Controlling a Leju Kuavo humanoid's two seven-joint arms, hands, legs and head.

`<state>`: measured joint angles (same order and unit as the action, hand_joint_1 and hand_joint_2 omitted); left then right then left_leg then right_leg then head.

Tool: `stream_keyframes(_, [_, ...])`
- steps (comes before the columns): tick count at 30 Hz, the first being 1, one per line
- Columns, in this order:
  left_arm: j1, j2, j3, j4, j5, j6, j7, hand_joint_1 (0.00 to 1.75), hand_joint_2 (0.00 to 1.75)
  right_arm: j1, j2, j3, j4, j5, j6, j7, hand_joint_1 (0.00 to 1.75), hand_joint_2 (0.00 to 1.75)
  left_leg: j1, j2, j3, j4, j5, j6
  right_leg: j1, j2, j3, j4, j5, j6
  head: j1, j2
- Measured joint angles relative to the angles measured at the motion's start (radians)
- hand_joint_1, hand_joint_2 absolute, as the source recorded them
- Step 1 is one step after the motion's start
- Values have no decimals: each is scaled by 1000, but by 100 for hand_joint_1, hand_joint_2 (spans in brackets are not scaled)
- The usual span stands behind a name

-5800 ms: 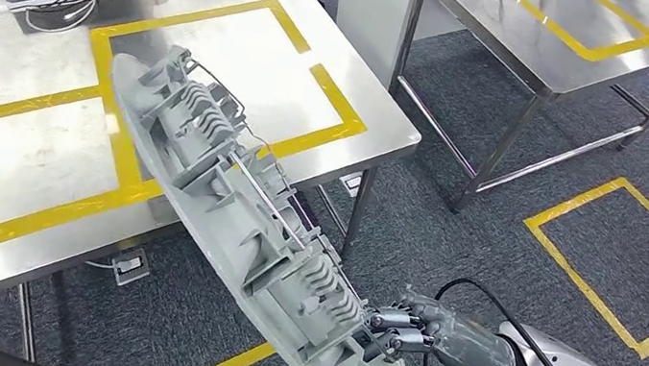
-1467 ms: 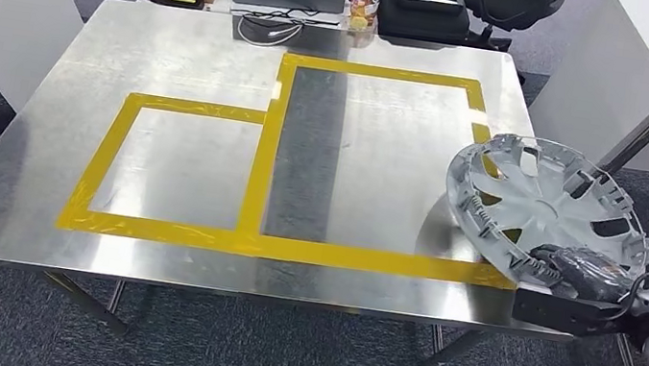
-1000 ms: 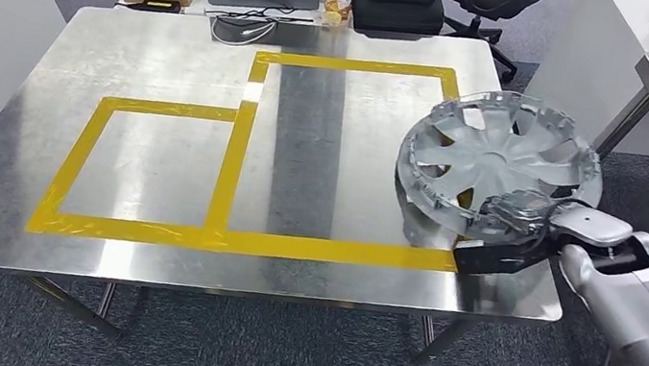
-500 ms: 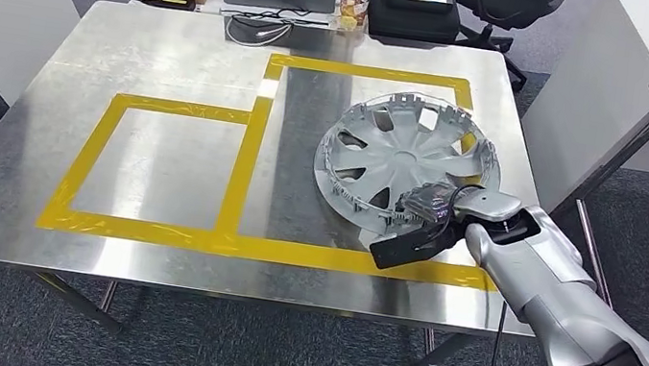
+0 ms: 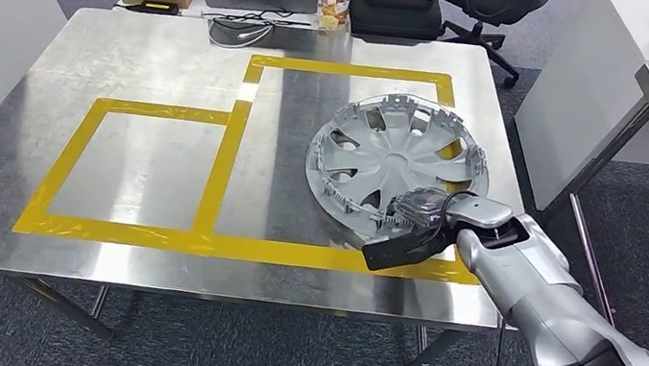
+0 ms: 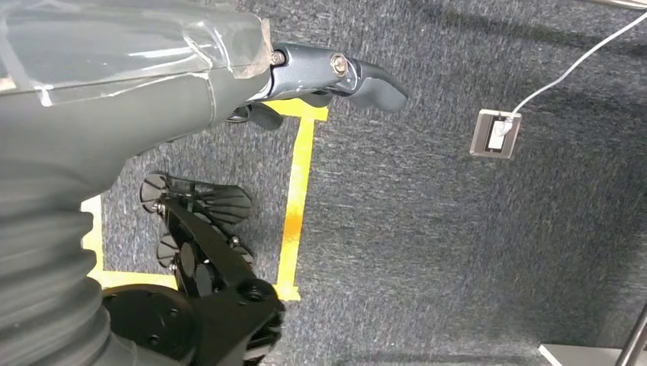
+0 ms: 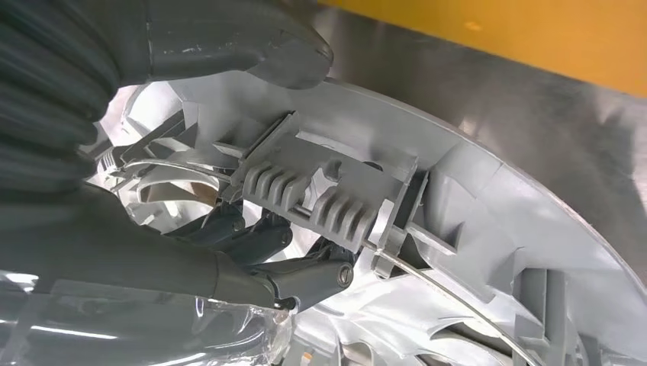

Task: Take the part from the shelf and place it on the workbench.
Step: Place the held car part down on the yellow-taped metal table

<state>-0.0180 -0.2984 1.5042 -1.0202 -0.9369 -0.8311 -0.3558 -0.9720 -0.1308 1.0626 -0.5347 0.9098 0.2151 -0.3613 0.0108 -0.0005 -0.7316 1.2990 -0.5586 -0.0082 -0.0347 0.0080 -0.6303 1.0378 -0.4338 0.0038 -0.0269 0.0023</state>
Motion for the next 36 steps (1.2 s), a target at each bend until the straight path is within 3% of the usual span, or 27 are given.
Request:
stream_keyframes(2, [0, 2, 3, 3, 0, 2, -1, 0, 175, 2, 3, -5, 3, 9, -17, -8, 173, 175, -1, -1, 65, -133, 66, 10, 0, 4, 3, -1, 0, 0, 0, 0])
stream_keyframes(4, [-3, 4, 6, 4, 0, 1, -2, 0, 175, 1, 6, -12, 4, 24, -37, -22, 173, 175, -6, -1, 122, -246, 101, 19, 3, 6, 4, -2, 2, 3, 1, 0])
stream_keyframes(7, [-6, 6, 11, 0, 0, -6, -2, 0, 175, 1, 11, -16, 4, 41, -61, -41, 173, 175, -14, 0, 135, -276, 104, 28, 5, 7, 3, -11, 8, 15, 1, 0])
stream_keyframes(9, [-7, 3, 14, -8, 0, -14, 0, 0, 175, -2, 14, -20, 2, 48, -67, -53, 173, 175, -10, 2, 146, -295, 119, 39, 7, 6, -8, 4, -1, 19, 2, 0])
stream_keyframes(10, [-8, 1, 15, -12, 0, -17, 1, 0, 175, -4, 16, -21, 2, 51, -68, -57, 173, 175, -8, 3, 152, -305, 126, 44, 9, 5, -26, 40, -20, 17, 3, 0])
stream_keyframes(12, [-10, -4, 16, -19, -1, -26, 5, 0, 175, -8, 23, -23, 2, 52, -71, -65, 173, 175, -8, 3, 152, -311, 133, 51, 11, 3, -85, 169, -76, 7, 4, 0])
stream_keyframes(14, [-11, -9, 17, -25, -5, -38, 10, 0, 175, -8, 32, -24, 0, 51, -75, -71, 173, 175, -11, 1, 151, -311, 132, 51, 11, 3, -131, 268, -107, 9, 4, 0])
stream_keyframes(15, [-11, -11, 18, -29, -7, -44, 12, 0, 175, -9, 37, -26, -1, 49, -76, -74, 173, 175, -11, -1, 151, -311, 132, 51, 11, 3, -129, 264, -99, 14, 4, 0])
stream_keyframes(16, [-11, -13, 19, -32, -10, -50, 14, 0, 175, -10, 41, -30, -4, 47, -78, -76, 173, 175, -11, -2, 152, -309, 131, 50, 11, 2, -105, 215, -76, 21, 4, 0])
stream_keyframes(17, [-11, -15, 20, -37, -12, -56, 15, 0, 175, -12, 45, -35, -7, 44, -79, -79, 173, 175, -12, -4, 151, -306, 129, 48, 11, 0, -68, 139, -46, 27, 4, 0])
stream_keyframes(19, [-11, -19, 21, -44, -20, -65, 15, 0, 175, -17, 51, -49, -12, 33, -88, -84, 173, 175, -16, -6, 145, -294, 121, 39, 14, -4, -5, 12, -3, 26, 3, 0])
stream_keyframes(20, [-10, -19, 21, -47, -24, -68, 15, 0, 175, -20, 54, -56, -15, 27, -94, -88, 173, 175, -17, -6, 141, -289, 118, 35, 17, -6, 8, -15, 4, 22, 2, 0])
stream_keyframes(23, [-7, -20, 21, -56, -35, -75, 14, 0, 175, -25, 57, -82, -18, 2, -107, -104, 173, 175, -16, -6, 135, -283, 112, 26, 15, -5, 10, -22, 7, 10, 1, 0])
stream_keyframes(25, [-4, -21, 21, -62, -38, -79, 14, 0, 175, -30, 57, -99, -19, -10, -108, -112, 173, 175, -12, -5, 113, -238, 82, 13, 7, -4, 12, -25, 8, 1, -2, 0])
stream_keyframes(28, [-1, -22, 25, -78, -41, -93, 15, 0, 175, -31, 57, -114, -17, -17, -108, -124, 43, 44, 0, -4, 22, -46, -3, -7, 4, -3, 13, -25, 7, -4, -6, 0])
stream_keyframes(29, [0, -23, 27, -86, -44, -101, 17, 0, 175, -31, 57, -118, -15, -20, -110, -130, 0, 0, 5, -4, -2, -2, -12, -10, 3, -3, 14, -25, 7, -4, -6, 0])
stream_keyframes(30, [1, -25, 29, -94, -47, -108, 20, 0, 175, -31, 57, -121, -13, -23, -113, -135, 0, 0, 8, -3, -8, 5, -2, -12, 3, -1, 15, -25, 6, -4, -6, 0])
stream_keyframes(31, [1, -27, 32, -103, -51, -114, 24, 0, 175, -31, 57, -126, -12, -26, -116, -139, 0, 0, 11, -2, 6, -31, 26, -13, 1, 0, 17, -25, 6, -3, -6, 0])
stream_keyframes(32, [2, -28, 35, -113, -57, -118, 27, 0, 175, -33, 56, -132, -12, -29, -120, -142, 0, 0, 13, -2, 37, -101, 67, -13, 0, 1, 19, -25, 5, -2, -6, 0])
stream_keyframes(34, [2, -30, 39, -129, -72, -120, 30, 0, 175, -36, 54, -143, -10, -35, -127, -147, 0, 0, 12, -2, 103, -236, 118, -11, 1, 3, 21, -25, 4, 3, -6, 0])
stream_keyframes(36, [3, -31, 40, -140, -87, -114, 27, 0, 175, -36, 48, -153, -9, -39, -136, -154, 0, 0, 6, -4, 127, -282, 122, -4, 3, 4, 20, -28, 6, 13, -6, 0])
